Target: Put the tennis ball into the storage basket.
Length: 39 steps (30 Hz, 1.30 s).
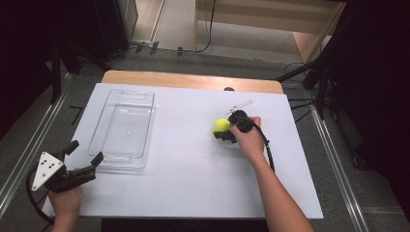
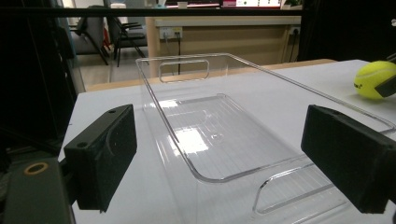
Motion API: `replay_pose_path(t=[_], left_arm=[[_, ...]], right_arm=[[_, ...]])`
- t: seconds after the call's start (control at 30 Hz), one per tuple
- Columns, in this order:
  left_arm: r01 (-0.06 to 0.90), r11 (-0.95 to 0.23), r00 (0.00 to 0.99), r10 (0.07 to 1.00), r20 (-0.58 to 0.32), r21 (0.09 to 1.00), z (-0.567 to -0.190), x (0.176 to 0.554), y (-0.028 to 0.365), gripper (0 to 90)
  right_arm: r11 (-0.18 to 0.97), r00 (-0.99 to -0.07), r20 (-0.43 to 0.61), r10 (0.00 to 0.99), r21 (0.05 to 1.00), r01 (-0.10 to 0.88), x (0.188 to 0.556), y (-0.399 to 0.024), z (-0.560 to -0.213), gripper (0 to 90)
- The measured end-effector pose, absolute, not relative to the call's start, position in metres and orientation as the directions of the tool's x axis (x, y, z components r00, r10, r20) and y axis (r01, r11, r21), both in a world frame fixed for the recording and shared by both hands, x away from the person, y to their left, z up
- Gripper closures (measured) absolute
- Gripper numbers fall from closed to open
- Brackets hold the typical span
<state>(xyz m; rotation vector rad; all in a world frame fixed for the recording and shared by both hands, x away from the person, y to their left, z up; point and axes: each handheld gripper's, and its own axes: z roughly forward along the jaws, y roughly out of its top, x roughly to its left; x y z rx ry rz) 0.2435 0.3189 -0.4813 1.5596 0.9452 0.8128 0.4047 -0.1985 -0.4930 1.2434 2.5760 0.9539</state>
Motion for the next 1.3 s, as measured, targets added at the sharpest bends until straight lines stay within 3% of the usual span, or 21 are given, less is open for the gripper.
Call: replay_pose_path(t=[1.3], left_arm=[[0.151, -0.091, 0.45, 0.893, 0.014, 0.984, -0.481, 0.243, 0.319, 11.1]], right_arm=[[0.487, -0.714, 0.151, 0.684, 0.635, 0.6, 0.402, -0.171, -0.46, 23.0]])
